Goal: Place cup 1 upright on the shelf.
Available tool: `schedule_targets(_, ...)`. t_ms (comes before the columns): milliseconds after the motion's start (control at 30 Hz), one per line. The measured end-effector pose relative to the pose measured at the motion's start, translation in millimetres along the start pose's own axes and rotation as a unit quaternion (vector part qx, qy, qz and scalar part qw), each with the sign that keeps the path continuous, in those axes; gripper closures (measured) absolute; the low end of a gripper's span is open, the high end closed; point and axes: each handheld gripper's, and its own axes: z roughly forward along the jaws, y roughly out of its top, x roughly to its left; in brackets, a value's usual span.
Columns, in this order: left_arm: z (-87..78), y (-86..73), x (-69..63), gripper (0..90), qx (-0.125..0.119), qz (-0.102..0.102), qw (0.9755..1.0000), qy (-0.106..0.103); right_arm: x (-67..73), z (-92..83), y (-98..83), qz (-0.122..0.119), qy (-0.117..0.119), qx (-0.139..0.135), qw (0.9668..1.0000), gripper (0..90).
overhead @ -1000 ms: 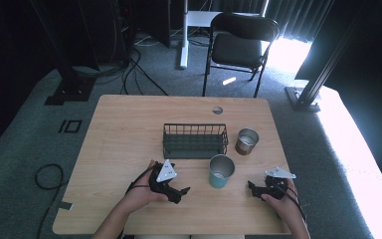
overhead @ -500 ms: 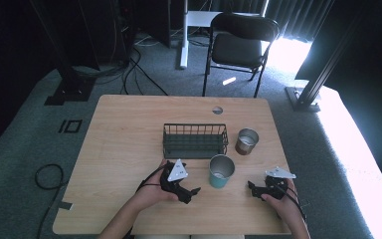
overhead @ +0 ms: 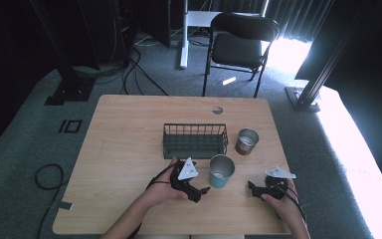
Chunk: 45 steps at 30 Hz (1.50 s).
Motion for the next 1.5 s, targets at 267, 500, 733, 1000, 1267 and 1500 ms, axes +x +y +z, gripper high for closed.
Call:
schedule_targets(267,11.5,8.2,-3.0,1.3,-0.007,0.004,0.9999,-0.007,0.0,0.0,0.0,0.0,0.0,0.0,1.0,11.9)
schedule_targets(500,19.4,16.5,-3.1,1.3,-0.014,0.009,0.9998,-0.011,0.0,0.0,0.0,0.0,0.0,0.0,1.0,11.9)
schedule_targets(733,26.7,23.4,-5.2,1.3,-0.021,0.016,0.9995,-0.019,0.0,0.0,0.0,0.0,0.0,0.0,1.0,11.9)
schedule_targets(1000,34.8,28.4,-8.6,1.3,-0.045,0.012,0.9987,-0.02,0.0,0.0,0.0,0.0,0.0,0.0,1.0,11.9)
schedule_targets(1267,40.9,33.1,-7.4,1.3,-0.049,0.013,0.9985,-0.02,0.0,0.0,0.0,0.0,0.0,0.0,1.0,11.9)
schedule_targets(1500,48.5,36.1,-8.7,1.4,-0.05,0.014,0.9985,-0.018,0.0,0.0,0.0,0.0,0.0,0.0,1.0,11.8)
